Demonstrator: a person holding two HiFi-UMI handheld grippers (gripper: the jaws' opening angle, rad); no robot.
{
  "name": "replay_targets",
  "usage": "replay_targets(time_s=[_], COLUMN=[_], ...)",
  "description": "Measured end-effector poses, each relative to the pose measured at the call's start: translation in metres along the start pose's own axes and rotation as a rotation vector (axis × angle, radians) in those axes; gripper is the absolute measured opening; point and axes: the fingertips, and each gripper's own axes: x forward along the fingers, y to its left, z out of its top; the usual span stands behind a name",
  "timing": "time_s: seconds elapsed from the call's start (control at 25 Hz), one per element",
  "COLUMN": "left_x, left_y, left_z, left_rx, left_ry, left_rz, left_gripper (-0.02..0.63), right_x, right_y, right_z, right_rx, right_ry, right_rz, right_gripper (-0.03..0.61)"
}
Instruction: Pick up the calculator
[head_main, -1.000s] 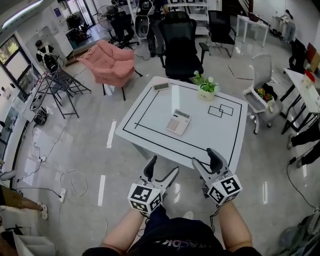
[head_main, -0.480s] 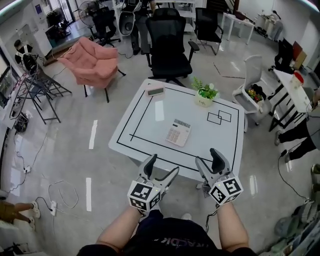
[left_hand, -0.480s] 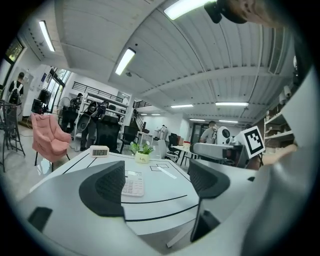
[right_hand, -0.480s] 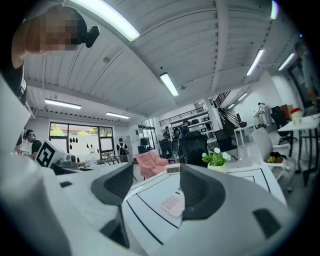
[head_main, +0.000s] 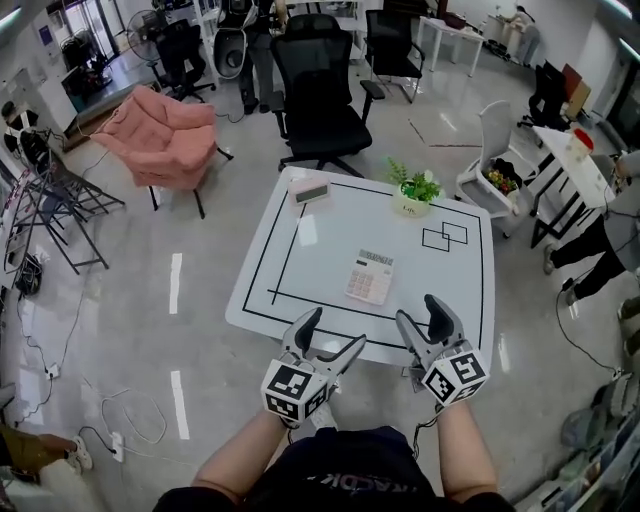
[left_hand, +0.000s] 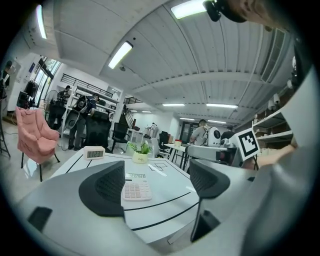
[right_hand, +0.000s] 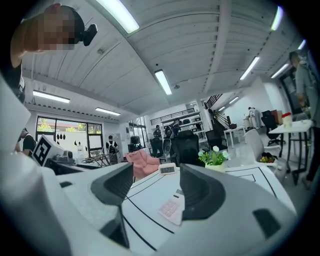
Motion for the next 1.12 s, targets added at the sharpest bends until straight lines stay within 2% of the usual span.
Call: replay_targets(time_s=[0.2, 0.52, 0.8, 1.12], left_x=[-0.002, -0.005, 0.006, 0.039], left_y=[0.009, 0.019, 0.031, 0.038], left_z=[0.001, 0.001, 0.004, 0.003], left_rx=[0.006, -0.030, -0.044, -0.054], left_ry=[0.006, 0.012, 0.010, 0.034], left_rz=[-0.042, -0.063, -0.041, -0.002], left_gripper=[0.393, 0.393, 0.393, 0.393], right_x=[0.013, 0.027, 0.048, 0.078], right_y=[0.006, 0.007, -0.005, -0.038], right_z=[-0.003, -0.008, -0.016, -0.029], right_rx=[0.003, 0.010, 0.020, 0.061], right_ry=[0.003, 0.026, 0.061, 0.107], right_rz=[-0.028, -0.037, -0.010, 0.042], right_gripper=[0.276, 0.276, 0.276, 0.275])
